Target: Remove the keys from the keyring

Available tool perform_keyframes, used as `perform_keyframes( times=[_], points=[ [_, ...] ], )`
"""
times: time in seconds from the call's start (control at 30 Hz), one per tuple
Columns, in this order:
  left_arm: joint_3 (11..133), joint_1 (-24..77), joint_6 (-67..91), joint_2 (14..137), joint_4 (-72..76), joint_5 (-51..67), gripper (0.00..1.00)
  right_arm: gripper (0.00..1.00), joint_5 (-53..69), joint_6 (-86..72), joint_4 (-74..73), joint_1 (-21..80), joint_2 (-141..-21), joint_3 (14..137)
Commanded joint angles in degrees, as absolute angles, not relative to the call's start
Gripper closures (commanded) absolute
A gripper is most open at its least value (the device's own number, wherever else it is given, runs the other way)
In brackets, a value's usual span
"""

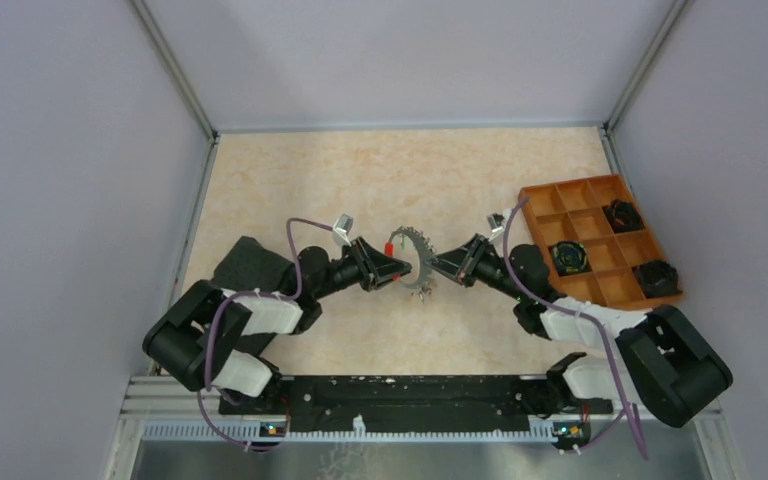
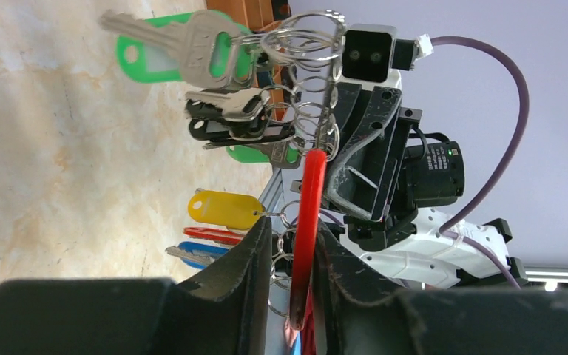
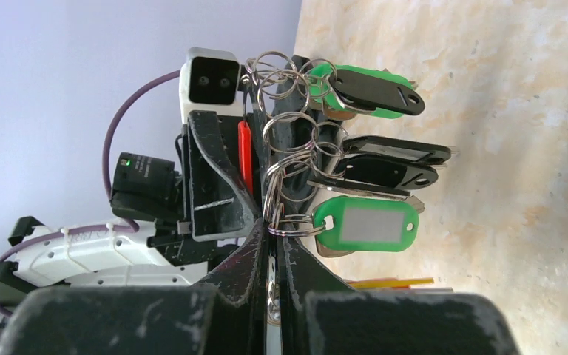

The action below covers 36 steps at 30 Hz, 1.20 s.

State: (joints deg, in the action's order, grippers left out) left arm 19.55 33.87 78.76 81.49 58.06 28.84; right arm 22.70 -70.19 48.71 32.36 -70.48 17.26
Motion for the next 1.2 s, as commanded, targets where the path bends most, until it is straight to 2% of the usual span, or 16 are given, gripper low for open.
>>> perform_keyframes(
  times=[0.0, 0.13, 0.57, 0.7, 0.77, 0.87, 1.0, 1.07, 1.17],
  points=[
    [18.81, 34.71, 82.17, 83.95, 72.72, 26.91, 0.73, 1.00, 21.37, -69.37, 49.46, 32.45, -66.63, 16.90],
    [18.75, 34.85, 82.48, 84.35, 75.04, 26.70, 0.73, 1.00, 20.51, -68.20, 46.76, 32.44, -63.87, 16.46],
    [20.89, 35.60, 78.44, 80.48, 68.69, 27.27, 0.59, 1.00, 21.11, -65.57, 42.62, 33.03, -61.03, 17.98],
    [21.46, 35.60, 77.30, 79.31, 66.66, 27.32, 0.59, 1.00, 21.03, -65.91, 42.98, 33.48, -61.26, 18.29],
    [21.85, 35.71, 77.16, 79.27, 66.16, 27.75, 0.61, 1.00, 20.83, -66.08, 43.13, 33.72, -61.26, 18.33],
    [21.92, 35.77, 77.33, 79.34, 66.40, 28.27, 0.72, 1.00, 21.07, -66.19, 43.39, 33.90, -61.45, 18.69],
    [22.03, 35.84, 77.47, 78.28, 65.64, 28.75, 0.97, 1.00, 20.89, -64.51, 41.87, 34.19, -60.93, 19.19],
    [22.06, 35.78, 77.47, 76.70, 62.85, 28.79, 1.00, 0.88, 20.03, -62.74, 39.49, 34.20, -59.65, 19.51],
    [22.71, 35.77, 77.17, 73.50, 55.89, 28.83, 1.00, 0.55, 18.08, -58.40, 34.19, 34.22, -56.21, 20.11]
  ],
)
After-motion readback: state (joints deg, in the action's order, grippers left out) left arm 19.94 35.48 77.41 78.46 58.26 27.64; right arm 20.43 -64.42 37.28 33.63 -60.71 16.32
